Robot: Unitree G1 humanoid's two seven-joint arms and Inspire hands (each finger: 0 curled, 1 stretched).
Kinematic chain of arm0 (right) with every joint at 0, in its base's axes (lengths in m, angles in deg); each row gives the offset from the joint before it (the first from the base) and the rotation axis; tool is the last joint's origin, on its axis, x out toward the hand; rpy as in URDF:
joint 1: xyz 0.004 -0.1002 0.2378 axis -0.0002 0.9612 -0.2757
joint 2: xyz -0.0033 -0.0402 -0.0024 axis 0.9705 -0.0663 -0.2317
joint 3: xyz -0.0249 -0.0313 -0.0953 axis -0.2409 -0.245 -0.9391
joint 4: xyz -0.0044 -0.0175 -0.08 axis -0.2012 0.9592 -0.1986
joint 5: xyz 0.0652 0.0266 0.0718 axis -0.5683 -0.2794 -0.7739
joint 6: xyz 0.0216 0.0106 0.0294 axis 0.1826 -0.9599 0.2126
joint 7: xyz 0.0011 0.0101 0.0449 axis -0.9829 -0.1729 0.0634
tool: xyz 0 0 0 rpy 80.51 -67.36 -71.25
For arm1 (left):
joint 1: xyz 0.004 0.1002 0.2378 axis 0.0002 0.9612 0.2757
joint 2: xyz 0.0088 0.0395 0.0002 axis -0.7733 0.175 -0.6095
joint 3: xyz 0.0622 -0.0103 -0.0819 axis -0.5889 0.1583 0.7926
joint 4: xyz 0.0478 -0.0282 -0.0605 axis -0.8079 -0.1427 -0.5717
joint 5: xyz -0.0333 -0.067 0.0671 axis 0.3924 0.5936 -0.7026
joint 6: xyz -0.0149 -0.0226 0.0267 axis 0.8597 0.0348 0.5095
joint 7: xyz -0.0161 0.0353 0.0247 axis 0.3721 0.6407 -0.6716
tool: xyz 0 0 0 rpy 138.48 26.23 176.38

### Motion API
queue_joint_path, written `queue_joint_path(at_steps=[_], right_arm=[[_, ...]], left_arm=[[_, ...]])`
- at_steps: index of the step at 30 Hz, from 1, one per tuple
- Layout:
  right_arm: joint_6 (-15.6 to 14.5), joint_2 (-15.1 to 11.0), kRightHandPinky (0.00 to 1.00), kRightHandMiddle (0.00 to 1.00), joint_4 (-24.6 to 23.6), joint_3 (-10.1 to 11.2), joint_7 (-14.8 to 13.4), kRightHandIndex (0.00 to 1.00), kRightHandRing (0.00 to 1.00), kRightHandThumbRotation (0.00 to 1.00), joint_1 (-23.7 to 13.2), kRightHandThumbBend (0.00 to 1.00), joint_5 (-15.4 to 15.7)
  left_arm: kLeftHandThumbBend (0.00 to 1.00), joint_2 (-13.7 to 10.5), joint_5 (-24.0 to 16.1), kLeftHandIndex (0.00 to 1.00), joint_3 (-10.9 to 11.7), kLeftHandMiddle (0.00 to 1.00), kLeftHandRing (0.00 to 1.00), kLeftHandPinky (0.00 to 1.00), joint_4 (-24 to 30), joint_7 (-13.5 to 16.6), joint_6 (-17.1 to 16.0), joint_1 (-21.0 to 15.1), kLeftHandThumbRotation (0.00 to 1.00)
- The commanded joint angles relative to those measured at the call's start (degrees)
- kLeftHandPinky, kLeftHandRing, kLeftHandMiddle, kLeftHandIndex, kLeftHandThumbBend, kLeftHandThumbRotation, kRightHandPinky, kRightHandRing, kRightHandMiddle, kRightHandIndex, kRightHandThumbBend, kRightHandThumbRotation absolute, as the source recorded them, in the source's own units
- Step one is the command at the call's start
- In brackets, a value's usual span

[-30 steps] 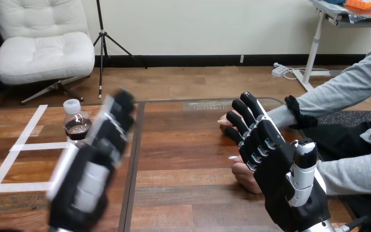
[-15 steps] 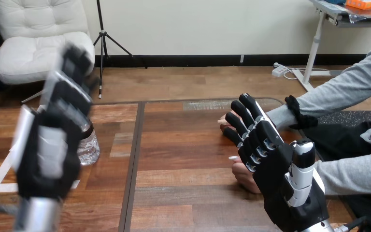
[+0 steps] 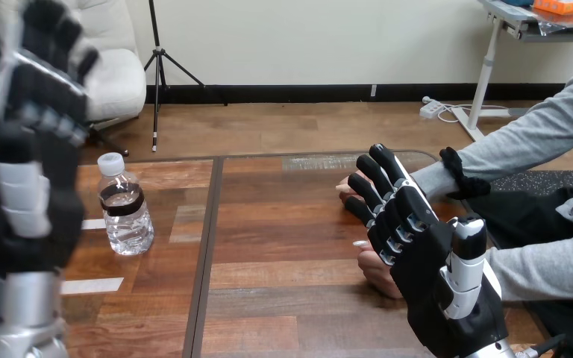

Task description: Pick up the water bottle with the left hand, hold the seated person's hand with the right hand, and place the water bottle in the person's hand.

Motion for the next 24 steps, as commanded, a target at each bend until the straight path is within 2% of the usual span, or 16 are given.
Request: queue_joint_path(at_steps=[1, 15, 24], right_arm=[[0.4, 0.3, 1.00, 1.00, -3.5, 0.0, 0.2, 1.00, 1.00, 1.00, -1.6, 0.99, -0.3], [0.2, 0.2, 1.00, 1.00, -3.9, -0.1, 0.0, 1.00, 1.00, 1.00, -1.5, 0.99, -0.1], [0.2, 0.1, 1.00, 1.00, -3.8, 0.0, 0.0, 1.00, 1.00, 1.00, -1.6, 0.99, 0.0]], left_arm=[[0.84, 0.0, -0.8, 0.96, 2.2, 0.98, 0.96, 0.85, -1.8, 1.2, -1.8, -3.4, 0.90], [0.87, -0.9, -1.9, 0.94, 5.1, 0.97, 0.96, 0.85, -5.2, 2.3, -3.7, -4.0, 0.91], [0.88, -1.4, -0.6, 0.95, 6.2, 0.99, 0.98, 0.87, -7.3, 1.1, -3.8, -3.5, 0.91]])
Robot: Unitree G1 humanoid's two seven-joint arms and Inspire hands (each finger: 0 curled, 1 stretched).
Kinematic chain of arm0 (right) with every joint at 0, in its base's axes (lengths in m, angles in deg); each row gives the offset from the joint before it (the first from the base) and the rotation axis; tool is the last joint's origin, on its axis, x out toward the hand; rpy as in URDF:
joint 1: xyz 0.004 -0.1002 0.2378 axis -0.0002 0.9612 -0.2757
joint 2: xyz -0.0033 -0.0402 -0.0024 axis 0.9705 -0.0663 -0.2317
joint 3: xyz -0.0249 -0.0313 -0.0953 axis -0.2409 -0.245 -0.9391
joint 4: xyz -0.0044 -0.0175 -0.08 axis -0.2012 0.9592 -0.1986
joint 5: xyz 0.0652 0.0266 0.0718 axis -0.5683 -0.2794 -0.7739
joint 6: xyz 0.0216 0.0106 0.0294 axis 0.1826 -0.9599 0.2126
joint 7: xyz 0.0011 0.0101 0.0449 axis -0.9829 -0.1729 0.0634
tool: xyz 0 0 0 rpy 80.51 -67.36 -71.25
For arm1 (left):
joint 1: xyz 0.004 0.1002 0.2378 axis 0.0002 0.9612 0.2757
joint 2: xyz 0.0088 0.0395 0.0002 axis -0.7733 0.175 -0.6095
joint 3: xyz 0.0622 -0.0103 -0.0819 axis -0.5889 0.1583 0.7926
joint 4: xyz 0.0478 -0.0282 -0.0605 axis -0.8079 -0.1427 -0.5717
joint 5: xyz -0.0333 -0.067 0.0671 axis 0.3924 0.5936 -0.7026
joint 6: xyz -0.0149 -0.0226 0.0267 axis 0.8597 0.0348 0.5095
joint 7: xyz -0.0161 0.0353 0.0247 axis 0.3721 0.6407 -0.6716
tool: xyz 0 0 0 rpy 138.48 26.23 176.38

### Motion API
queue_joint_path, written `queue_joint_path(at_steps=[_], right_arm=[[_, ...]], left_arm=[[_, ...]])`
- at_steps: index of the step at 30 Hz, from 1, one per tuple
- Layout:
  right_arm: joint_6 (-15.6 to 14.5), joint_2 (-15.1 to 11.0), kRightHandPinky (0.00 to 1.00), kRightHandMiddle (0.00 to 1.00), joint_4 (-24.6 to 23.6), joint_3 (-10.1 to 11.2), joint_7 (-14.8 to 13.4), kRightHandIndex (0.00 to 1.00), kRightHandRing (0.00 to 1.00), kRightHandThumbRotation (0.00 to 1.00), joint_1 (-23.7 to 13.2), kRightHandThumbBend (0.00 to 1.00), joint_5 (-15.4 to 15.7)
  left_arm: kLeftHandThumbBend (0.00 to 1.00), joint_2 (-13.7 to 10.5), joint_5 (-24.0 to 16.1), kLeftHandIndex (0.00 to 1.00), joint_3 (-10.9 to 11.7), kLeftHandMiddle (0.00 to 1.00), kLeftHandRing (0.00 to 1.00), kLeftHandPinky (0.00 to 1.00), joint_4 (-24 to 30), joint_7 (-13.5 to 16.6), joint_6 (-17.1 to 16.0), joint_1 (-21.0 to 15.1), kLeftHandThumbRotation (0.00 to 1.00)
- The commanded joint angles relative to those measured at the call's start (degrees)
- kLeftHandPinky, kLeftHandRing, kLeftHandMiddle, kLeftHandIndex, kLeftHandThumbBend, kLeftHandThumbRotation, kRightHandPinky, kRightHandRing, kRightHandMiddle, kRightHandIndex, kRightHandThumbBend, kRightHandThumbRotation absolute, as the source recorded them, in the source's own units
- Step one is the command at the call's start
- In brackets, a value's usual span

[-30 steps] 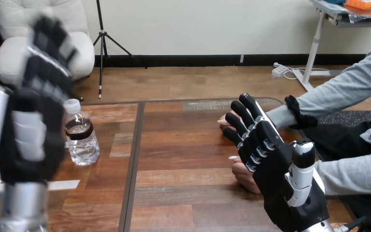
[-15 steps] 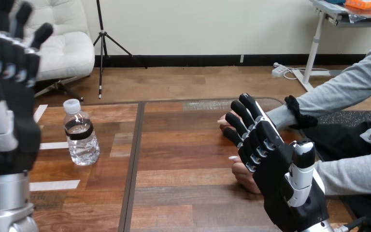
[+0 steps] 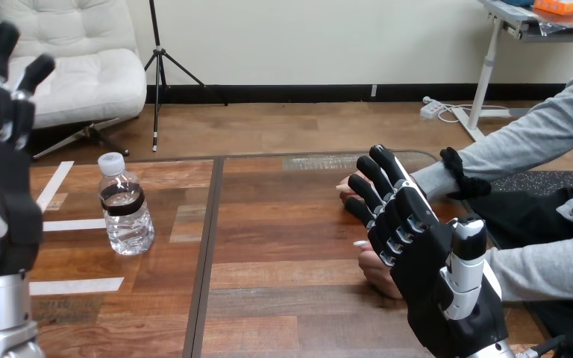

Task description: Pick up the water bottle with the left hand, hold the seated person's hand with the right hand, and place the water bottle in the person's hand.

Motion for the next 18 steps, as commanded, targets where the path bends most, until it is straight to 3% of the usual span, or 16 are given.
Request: queue_joint_path(at_steps=[1, 9, 18], right_arm=[[0.2, 0.1, 1.00, 1.00, -3.8, 0.0, 0.1, 1.00, 1.00, 1.00, -1.8, 0.99, -0.1], [0.2, 0.1, 1.00, 1.00, -3.7, 0.1, 0.2, 1.00, 1.00, 1.00, -1.9, 0.99, -0.1], [0.0, -0.1, 1.00, 1.00, -4.0, 0.1, 0.2, 1.00, 1.00, 1.00, -1.7, 0.99, -0.1]], left_arm=[[0.88, -1.3, -0.2, 0.96, 0.6, 0.99, 0.99, 0.87, -2.1, -0.9, -0.9, -2.1, 0.92], [0.86, -1.3, -0.3, 0.97, 1.5, 1.00, 1.00, 0.90, -5.7, -1.2, -0.8, -2.5, 0.92], [0.83, -1.4, -4.0, 0.96, 2.4, 1.00, 1.00, 0.93, -10.3, 2.0, -0.8, -3.8, 0.96]])
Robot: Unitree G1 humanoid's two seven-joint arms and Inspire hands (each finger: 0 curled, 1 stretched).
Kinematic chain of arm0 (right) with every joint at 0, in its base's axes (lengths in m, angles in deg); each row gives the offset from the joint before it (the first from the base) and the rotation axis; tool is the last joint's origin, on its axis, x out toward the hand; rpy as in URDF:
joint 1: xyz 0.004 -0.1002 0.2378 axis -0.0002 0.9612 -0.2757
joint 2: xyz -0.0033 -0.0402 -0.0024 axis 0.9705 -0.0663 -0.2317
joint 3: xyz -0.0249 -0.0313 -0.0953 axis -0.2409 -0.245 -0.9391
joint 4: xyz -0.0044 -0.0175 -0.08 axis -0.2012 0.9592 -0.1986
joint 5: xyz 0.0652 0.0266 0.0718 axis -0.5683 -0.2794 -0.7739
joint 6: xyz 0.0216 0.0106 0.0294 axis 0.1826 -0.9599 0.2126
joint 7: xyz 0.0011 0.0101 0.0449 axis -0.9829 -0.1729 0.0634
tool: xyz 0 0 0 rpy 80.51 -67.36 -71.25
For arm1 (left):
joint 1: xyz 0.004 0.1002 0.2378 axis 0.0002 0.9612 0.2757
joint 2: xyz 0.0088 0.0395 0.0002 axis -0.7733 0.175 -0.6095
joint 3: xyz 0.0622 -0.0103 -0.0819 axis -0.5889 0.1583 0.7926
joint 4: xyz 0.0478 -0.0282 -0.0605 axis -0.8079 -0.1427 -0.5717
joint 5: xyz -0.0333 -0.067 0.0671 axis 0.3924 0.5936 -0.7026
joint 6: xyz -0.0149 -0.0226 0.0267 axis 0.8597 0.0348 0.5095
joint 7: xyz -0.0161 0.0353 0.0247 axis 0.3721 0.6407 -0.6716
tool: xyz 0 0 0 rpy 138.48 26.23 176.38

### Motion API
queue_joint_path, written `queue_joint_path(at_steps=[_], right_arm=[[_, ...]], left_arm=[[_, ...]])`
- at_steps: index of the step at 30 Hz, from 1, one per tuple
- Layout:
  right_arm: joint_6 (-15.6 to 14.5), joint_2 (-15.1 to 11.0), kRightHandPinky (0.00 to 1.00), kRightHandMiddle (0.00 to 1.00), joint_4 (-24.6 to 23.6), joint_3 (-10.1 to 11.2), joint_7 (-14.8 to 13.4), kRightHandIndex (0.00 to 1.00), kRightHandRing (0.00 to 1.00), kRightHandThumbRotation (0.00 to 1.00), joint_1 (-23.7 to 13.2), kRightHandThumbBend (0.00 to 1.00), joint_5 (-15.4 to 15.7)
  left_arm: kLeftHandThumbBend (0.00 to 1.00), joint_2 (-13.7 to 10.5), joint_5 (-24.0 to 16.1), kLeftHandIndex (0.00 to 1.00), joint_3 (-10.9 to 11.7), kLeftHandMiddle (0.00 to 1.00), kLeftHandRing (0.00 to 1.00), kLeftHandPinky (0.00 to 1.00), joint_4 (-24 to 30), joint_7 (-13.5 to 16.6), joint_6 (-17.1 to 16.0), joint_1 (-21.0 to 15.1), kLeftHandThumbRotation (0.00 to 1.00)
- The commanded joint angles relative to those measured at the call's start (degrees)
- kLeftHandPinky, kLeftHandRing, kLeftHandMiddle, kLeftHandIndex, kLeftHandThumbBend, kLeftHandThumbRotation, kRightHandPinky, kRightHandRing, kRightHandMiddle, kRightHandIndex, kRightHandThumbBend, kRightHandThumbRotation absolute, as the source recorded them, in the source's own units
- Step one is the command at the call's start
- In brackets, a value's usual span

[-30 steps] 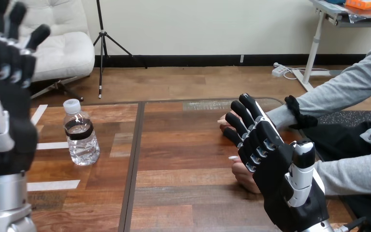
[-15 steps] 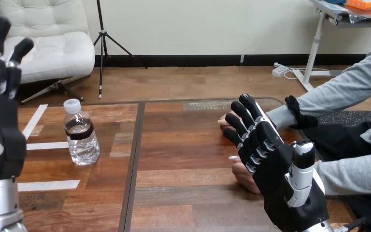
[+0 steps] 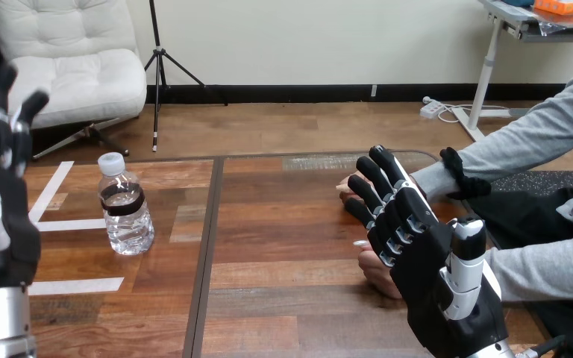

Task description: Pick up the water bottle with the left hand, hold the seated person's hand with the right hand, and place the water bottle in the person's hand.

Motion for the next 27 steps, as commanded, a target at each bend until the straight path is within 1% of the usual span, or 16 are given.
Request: queue_joint_path(at_steps=[1, 4, 7, 10, 11, 12, 15, 19, 21, 27], right_arm=[[0.4, 0.0, 1.00, 1.00, -3.9, 0.1, 0.1, 1.00, 1.00, 1.00, -1.7, 0.99, 0.1], [0.5, 0.1, 1.00, 1.00, -3.9, 0.1, 0.1, 1.00, 1.00, 1.00, -1.7, 0.99, 0.1], [0.3, 0.1, 1.00, 1.00, -4.0, 0.1, 0.2, 1.00, 1.00, 1.00, -1.7, 0.99, -0.2], [0.3, 0.1, 1.00, 1.00, -4.0, 0.1, 0.2, 1.00, 1.00, 1.00, -1.8, 0.99, -0.2], [0.3, 0.0, 1.00, 1.00, -3.9, 0.1, 0.3, 1.00, 1.00, 1.00, -1.8, 0.99, -0.3], [0.3, 0.0, 1.00, 1.00, -3.9, 0.1, 0.3, 1.00, 1.00, 1.00, -1.9, 0.99, -0.3], [0.3, 0.0, 1.00, 1.00, -3.9, 0.2, 0.4, 1.00, 1.00, 1.00, -1.9, 0.99, -0.3], [0.2, 0.0, 1.00, 1.00, -3.9, 0.2, 0.2, 1.00, 1.00, 1.00, -1.9, 0.99, -0.2], [0.1, 0.0, 1.00, 1.00, -4.0, 0.1, 0.2, 1.00, 1.00, 1.00, -1.8, 1.00, -0.2], [0.1, 0.0, 1.00, 1.00, -4.0, 0.0, 0.3, 1.00, 1.00, 1.00, -1.8, 1.00, -0.1]], left_arm=[[0.82, -1.3, -2.2, 0.96, 0.7, 1.00, 1.00, 0.93, -3.9, 1.2, -0.8, -4.1, 0.96], [0.80, -1.5, -3.3, 0.96, 0.9, 1.00, 1.00, 0.94, -5.5, 1.9, -1.1, -4.6, 0.97], [0.85, -1.7, -4.3, 0.96, 1.0, 1.00, 1.00, 0.94, -6.9, 2.5, -1.4, -5.2, 0.91], [0.89, -2.0, -4.6, 0.97, 1.2, 1.00, 1.00, 0.94, -8.3, 2.5, -1.9, -5.9, 0.81], [0.91, -2.0, -4.6, 0.97, 1.2, 1.00, 1.00, 0.94, -8.5, 2.6, -1.9, -6.1, 0.76], [0.93, -2.0, -4.6, 0.97, 1.2, 1.00, 1.00, 0.94, -8.6, 2.6, -2.0, -6.2, 0.68], [0.96, -2.2, -4.5, 0.97, 1.3, 1.00, 1.00, 0.95, -9.7, 2.4, -2.3, -6.8, 0.57], [0.99, -2.3, -6.0, 0.97, 1.5, 1.00, 1.00, 0.97, -10.0, 3.9, -2.3, -6.9, 0.46], [0.99, -2.3, -6.2, 0.96, 1.6, 1.00, 1.00, 0.98, -10.4, 4.1, -2.8, -7.1, 0.36], [1.00, -2.4, -7.5, 0.96, 1.8, 1.00, 1.00, 0.98, -10.5, 5.7, -2.6, -7.0, 0.24]])
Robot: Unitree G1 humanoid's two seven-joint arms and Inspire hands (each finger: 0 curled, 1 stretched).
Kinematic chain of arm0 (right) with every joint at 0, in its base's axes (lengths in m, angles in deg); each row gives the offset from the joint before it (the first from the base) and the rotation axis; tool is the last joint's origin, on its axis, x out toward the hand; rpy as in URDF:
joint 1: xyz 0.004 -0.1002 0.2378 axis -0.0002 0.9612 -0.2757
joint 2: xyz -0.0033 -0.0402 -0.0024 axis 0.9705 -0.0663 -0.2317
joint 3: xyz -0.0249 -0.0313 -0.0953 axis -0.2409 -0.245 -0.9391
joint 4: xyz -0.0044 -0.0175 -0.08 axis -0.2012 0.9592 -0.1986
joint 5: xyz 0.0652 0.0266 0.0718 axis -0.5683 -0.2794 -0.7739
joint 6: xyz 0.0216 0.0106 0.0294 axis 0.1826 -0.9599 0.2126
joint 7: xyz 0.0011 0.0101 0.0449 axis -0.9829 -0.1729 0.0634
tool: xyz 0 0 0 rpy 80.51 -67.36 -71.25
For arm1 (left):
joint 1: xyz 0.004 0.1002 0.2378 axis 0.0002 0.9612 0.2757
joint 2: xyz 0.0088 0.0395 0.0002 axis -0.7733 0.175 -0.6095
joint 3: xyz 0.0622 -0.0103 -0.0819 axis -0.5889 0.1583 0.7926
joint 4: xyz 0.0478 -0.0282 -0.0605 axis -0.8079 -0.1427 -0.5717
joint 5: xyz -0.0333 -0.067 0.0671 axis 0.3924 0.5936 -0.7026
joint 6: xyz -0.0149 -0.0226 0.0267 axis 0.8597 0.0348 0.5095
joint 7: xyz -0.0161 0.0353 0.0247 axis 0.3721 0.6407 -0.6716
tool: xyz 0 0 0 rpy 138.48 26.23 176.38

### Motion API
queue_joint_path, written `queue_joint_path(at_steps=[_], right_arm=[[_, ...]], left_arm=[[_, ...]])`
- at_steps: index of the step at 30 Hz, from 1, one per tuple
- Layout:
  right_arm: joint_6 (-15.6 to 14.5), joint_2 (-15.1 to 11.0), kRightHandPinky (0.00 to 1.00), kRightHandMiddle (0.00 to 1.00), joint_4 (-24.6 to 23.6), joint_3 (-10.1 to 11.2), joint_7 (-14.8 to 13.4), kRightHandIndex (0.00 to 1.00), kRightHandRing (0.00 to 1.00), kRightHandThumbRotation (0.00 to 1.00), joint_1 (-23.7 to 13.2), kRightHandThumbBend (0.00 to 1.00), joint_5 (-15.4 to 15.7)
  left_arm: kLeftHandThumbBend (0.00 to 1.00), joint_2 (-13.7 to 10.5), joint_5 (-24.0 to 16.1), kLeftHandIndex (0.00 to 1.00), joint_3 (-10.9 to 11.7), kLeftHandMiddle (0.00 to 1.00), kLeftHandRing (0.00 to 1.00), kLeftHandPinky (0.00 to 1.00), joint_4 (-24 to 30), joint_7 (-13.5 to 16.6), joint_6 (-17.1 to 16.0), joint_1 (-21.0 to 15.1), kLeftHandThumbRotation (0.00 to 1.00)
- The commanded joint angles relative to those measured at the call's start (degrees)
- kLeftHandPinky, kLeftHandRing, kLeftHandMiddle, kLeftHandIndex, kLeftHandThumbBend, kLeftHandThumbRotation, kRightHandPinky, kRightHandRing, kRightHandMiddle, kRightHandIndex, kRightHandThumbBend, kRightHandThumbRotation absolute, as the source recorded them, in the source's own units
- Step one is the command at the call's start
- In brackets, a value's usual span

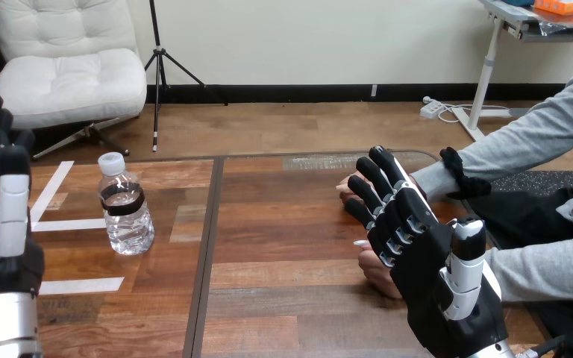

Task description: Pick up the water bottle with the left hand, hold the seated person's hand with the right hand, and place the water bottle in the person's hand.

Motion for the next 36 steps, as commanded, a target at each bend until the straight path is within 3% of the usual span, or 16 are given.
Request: queue_joint_path(at_steps=[1, 9, 25, 36], right_arm=[[0.2, 0.0, 1.00, 1.00, -3.9, 0.0, 0.4, 1.00, 1.00, 1.00, -1.8, 1.00, -0.1], [0.1, 0.1, 1.00, 1.00, -3.9, -0.1, 0.3, 1.00, 1.00, 1.00, -1.9, 0.99, -0.3], [0.2, 0.1, 1.00, 1.00, -3.5, -0.1, 0.3, 1.00, 1.00, 1.00, -2.2, 0.99, 0.1], [0.0, 0.3, 1.00, 1.00, -3.6, -0.2, 0.1, 1.00, 1.00, 1.00, -2.0, 0.99, 0.0]], left_arm=[[1.00, -2.1, -1.5, 0.96, 0.4, 1.00, 1.00, 0.98, 0.2, 1.4, -1.4, -4.2, 0.22], [1.00, -3.0, -3.8, 0.96, 0.4, 1.00, 1.00, 0.95, -0.3, 3.2, -0.8, -3.9, 0.10], [1.00, -5.1, -7.3, 1.00, -1.1, 1.00, 1.00, 0.96, -2.2, 5.2, 3.6, -3.7, 0.02], [1.00, -6.4, -7.2, 1.00, -2.0, 1.00, 1.00, 0.99, -5.8, 3.2, 5.3, -5.3, 0.00]])
